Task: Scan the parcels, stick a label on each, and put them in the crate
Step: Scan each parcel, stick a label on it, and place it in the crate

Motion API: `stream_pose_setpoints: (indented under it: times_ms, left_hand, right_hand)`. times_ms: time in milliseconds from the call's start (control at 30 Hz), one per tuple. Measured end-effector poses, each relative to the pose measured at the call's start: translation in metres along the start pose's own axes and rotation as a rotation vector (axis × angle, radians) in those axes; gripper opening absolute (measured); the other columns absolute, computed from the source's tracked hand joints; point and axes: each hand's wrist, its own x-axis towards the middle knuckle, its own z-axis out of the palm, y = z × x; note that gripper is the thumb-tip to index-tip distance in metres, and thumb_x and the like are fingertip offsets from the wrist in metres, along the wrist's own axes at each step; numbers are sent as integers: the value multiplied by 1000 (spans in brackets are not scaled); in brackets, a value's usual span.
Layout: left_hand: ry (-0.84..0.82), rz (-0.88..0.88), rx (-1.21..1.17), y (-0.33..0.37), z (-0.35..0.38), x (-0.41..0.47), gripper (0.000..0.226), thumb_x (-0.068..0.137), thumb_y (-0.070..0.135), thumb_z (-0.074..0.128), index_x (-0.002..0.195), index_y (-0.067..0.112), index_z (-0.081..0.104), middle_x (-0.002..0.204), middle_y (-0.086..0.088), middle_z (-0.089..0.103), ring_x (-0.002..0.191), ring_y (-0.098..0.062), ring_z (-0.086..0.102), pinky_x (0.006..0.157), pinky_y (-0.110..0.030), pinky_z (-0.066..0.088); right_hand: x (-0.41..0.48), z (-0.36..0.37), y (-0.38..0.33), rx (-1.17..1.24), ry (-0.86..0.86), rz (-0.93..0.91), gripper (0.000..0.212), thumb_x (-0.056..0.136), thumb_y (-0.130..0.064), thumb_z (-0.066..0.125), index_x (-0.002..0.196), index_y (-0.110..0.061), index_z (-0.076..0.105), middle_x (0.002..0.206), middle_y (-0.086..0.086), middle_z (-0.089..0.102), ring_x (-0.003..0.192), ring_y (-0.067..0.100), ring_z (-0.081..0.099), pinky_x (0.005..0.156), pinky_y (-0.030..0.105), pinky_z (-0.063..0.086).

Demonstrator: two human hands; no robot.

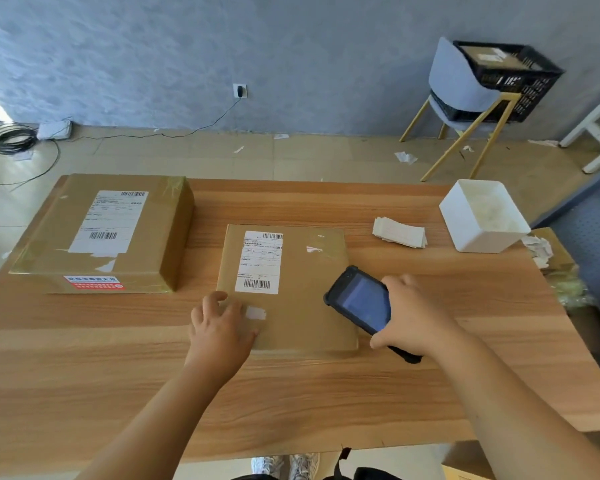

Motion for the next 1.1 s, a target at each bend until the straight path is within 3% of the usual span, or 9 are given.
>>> stream_pose_setpoints:
  times_ms: [133,333,467,567,667,800,933,1100]
  left_hand:
    - [-70,186,22,22,3,4,50,82,30,63,130,27,49,141,2,32,128,-25,27,103,-39,30]
    - [-236,397,58,49,15,11,46,87,30,56,132,28,49,142,9,36,130,-20,27,105,-36,28]
    - [-224,431,128,52,17,13,40,88,36,55,128,31,54,134,10,43,124,-23,33,103,-38,32]
    - [-216,447,151,52,16,16,37,88,38,55,125,33,56,128,11,46,117,-23,37,100,-38,33]
    - [-215,454,181,54,16,20,34,88,41,54,121,34,56,121,11,47,109,-23,37,95,-37,33]
    - [-184,447,144,60,17,28,25,85,40,59,108,30,63,108,8,50,103,-23,42,90,-38,36]
    - [-197,462,115,78,19,38,25,85,41,60,107,30,63,113,8,52,104,-23,47,90,-39,38]
    - [-182,455,117,105,25,65,38,85,36,61,121,27,57,122,3,51,109,-26,47,88,-40,42]
  right_hand:
    - [-3,31,37,221,93,242,75,53,-46,84,110,-20,43,113,0,35,100,21,45,76,36,48]
    - [-6,71,79,266,46,503,80,54,-47,85,117,-17,45,119,7,39,104,28,45,73,35,42]
    - [-7,91,89,380,-2,603,76,56,-41,87,117,-18,48,114,5,38,85,23,48,65,32,42]
    - [-4,104,91,418,-1,646,82,62,-38,87,127,-12,44,127,7,35,89,23,47,71,32,42]
    - [-1,114,90,372,-3,651,93,69,-41,82,140,-6,32,140,9,28,107,25,50,77,33,46]
    - [5,121,93,328,-29,623,102,72,-52,76,144,-4,23,143,10,26,115,26,48,81,33,47]
    - [22,107,107,321,83,597,82,76,-65,63,134,-12,40,135,9,37,119,28,42,85,36,43]
    - [70,73,127,336,234,507,57,86,-51,59,130,-16,48,129,3,49,113,23,49,87,39,48]
